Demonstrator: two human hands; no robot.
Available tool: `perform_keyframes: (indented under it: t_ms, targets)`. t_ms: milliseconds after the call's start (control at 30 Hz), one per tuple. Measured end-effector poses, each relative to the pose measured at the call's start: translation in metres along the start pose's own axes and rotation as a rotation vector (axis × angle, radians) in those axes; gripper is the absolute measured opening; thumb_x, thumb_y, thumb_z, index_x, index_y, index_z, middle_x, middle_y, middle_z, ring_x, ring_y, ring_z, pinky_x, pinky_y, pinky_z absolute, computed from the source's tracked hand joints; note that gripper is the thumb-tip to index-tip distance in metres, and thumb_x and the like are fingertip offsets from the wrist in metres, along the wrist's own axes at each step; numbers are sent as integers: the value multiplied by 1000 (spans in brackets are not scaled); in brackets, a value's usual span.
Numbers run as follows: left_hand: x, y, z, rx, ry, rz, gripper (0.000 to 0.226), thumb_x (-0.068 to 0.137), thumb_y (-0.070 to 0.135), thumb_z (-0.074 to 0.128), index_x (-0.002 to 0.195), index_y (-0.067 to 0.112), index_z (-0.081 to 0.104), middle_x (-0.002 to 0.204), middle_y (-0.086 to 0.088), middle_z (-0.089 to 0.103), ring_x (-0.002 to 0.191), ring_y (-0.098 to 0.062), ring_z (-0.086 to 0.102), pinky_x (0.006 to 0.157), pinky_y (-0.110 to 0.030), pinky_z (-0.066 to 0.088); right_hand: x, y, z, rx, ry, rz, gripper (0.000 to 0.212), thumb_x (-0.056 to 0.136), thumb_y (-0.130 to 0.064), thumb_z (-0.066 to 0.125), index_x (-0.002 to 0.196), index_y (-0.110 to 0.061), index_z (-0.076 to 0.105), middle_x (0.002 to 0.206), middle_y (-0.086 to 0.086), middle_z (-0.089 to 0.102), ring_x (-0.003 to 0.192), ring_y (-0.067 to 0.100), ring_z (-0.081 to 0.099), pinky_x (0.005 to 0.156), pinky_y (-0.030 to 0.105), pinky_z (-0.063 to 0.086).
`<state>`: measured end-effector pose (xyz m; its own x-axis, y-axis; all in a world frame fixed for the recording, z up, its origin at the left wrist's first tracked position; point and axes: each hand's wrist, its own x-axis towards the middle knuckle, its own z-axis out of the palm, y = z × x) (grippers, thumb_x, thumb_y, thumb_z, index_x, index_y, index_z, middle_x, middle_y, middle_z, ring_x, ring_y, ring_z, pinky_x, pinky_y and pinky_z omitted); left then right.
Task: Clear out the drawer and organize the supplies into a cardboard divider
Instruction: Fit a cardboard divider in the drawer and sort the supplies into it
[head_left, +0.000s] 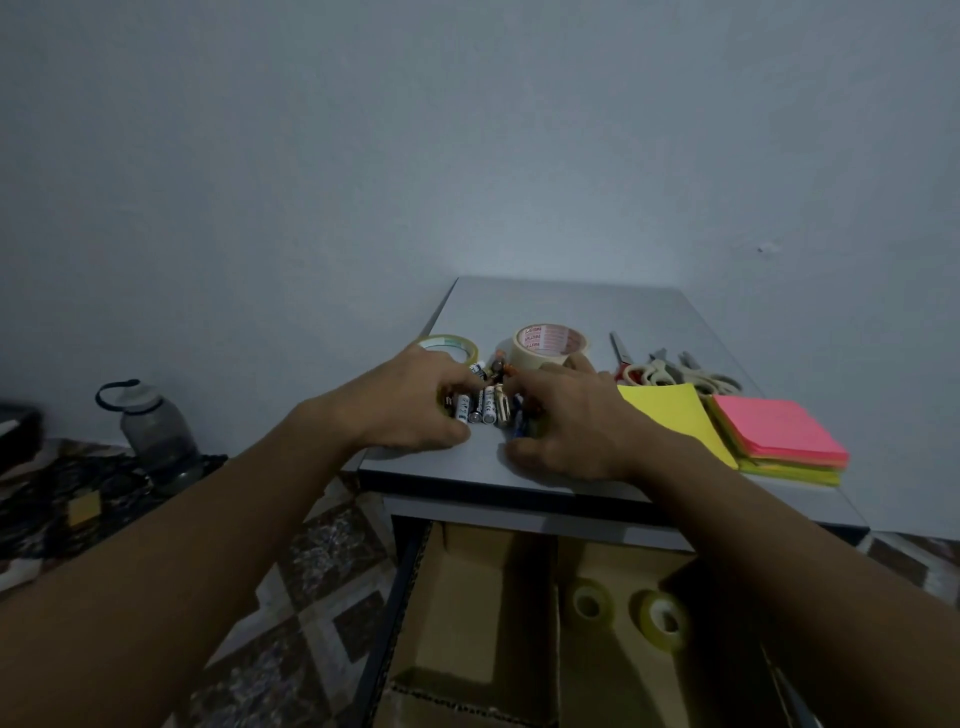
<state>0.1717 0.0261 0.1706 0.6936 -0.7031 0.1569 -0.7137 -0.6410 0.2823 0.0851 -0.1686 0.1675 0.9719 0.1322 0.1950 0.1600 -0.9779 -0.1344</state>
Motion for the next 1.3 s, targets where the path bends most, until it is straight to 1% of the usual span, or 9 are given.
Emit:
perform_keyframes:
  t_ms: [100,200,367,433,600,767,933,1133,1300]
  targets:
    - [5,-1,-2,19,-67,-19,54,79,41,73,131,37,61,105,5,57,97,-14,54,85,-33,49,2,2,-1,-26,-50,4,61,80,-57,63,136,-38,47,122,1,52,113,26,36,91,44,37]
    - [5,-4,-1,20,-58,-17,52,77,47,75,127,37,64,104,7,57,97,-14,55,86,-34,48,3,4,-2,-17,-37,1,51,78,-55,65,124,-35,55,121,0,55,113,25,38,87,42,35]
    - [-3,-2,-3,-24,-41,54,41,77,43,80,116,35,69,94,24,53,88,2,51,73,-14,38,2,5,-2,-12,-63,-3,61,80,-55,63,137,-39,47,130,0,54,118,27,38,93,45,34]
    - [-6,-1,-3,-46,-26,61,40,76,42,81,114,35,70,94,28,51,89,2,51,73,-12,37,3,4,-3,-25,-84,-8,59,81,-55,62,136,-39,49,130,1,54,118,28,38,94,47,33]
    - [-11,-7,1,-99,-22,49,39,76,45,80,113,36,70,108,19,59,103,-2,53,89,-24,44,2,4,-4,-31,-118,1,65,77,-66,61,135,-41,47,134,-1,52,119,27,37,96,50,32]
    - [-15,-10,5,-111,11,34,37,75,53,78,109,42,69,111,19,61,105,-2,54,92,-29,46,3,2,-6,-68,-139,1,63,77,-72,59,132,-42,51,132,-2,51,119,26,35,97,49,31]
    - [-15,-14,8,29,-13,-30,48,61,84,54,102,60,58,122,10,55,123,-17,39,104,-43,29,5,3,-9,-81,-171,-11,62,79,-69,60,133,-42,50,134,-2,51,123,27,35,97,50,30]
    - [-14,-13,9,-21,11,-9,35,65,78,62,94,61,57,114,17,57,117,-12,44,105,-43,31,7,4,-11,-20,-207,-19,56,79,-66,62,129,-43,52,129,-6,54,121,25,36,98,53,31]
    - [-15,-12,9,-42,9,22,48,69,73,64,112,52,65,121,19,58,124,-11,38,110,-46,27,8,7,-16,-17,-290,-43,58,81,-64,62,135,-46,46,133,-6,51,122,26,35,100,56,32]
